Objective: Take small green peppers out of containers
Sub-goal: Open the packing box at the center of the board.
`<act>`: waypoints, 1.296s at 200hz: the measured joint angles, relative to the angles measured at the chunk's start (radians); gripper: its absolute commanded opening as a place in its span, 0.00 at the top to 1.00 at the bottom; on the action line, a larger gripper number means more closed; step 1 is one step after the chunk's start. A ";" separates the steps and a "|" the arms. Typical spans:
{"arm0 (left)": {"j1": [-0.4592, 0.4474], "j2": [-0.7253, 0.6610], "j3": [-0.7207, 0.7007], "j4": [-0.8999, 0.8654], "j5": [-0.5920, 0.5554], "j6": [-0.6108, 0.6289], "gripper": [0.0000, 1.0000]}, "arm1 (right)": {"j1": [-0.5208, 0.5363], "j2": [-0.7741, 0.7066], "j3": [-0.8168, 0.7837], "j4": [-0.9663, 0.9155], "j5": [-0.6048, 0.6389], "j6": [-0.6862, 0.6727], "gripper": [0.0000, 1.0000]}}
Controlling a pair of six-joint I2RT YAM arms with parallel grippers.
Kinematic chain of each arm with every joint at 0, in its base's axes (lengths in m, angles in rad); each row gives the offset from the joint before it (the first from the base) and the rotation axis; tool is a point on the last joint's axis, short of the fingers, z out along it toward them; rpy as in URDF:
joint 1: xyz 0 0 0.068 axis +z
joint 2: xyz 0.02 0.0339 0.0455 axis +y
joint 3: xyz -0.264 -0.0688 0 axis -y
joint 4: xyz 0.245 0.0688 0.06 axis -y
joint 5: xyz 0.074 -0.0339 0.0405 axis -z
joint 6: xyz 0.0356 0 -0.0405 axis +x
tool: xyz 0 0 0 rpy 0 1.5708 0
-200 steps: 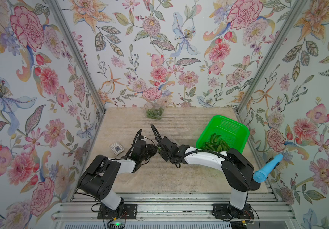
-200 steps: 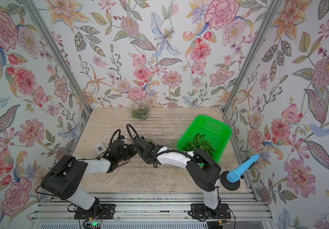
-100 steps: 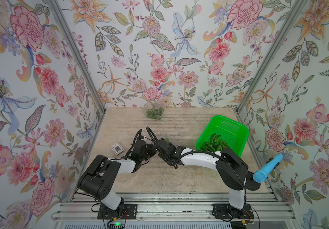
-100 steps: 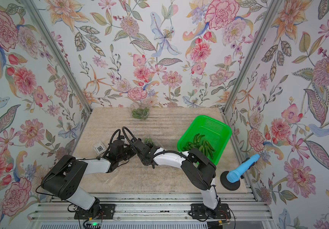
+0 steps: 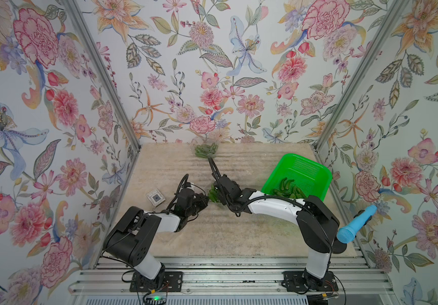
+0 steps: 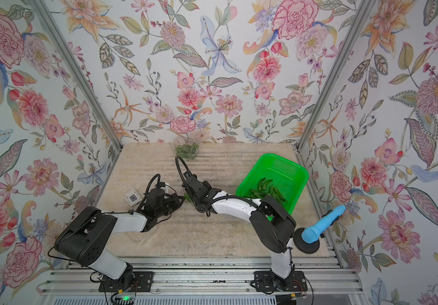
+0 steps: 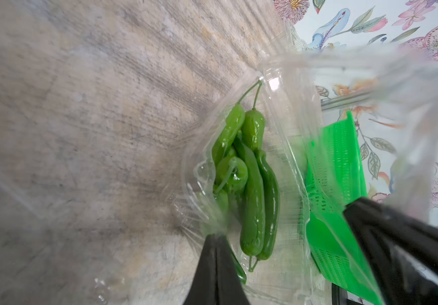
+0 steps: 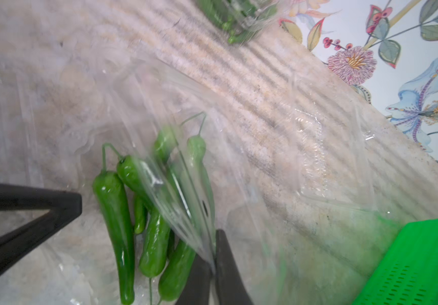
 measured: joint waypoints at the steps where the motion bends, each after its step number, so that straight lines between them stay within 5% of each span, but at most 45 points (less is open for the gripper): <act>1: 0.000 0.000 0.000 0.000 0.000 0.000 1.00 | -0.004 -0.004 -0.001 0.002 -0.004 0.005 0.91; 11: 0.000 -0.004 0.000 -0.002 -0.003 0.003 1.00 | -0.033 -0.027 -0.003 0.009 -0.033 0.026 0.84; 38: 0.000 -0.016 0.000 -0.018 -0.008 0.003 1.00 | -0.105 -0.044 0.004 0.017 -0.137 0.072 0.47; 106: 0.001 -0.082 0.001 -0.127 -0.029 0.003 1.00 | -0.224 -0.042 0.064 0.002 -0.292 0.060 0.24; 150: 0.001 -0.093 0.003 -0.154 -0.029 0.003 1.00 | -0.337 -0.043 0.065 0.001 -0.311 0.061 0.24; 179: 0.001 -0.117 0.004 -0.168 -0.031 0.004 0.94 | -0.351 -0.071 0.010 0.006 -0.333 0.060 0.36; 259: 0.001 -0.164 0.012 -0.185 -0.048 0.011 0.63 | -0.120 -0.153 -0.066 -0.060 -0.589 0.229 0.51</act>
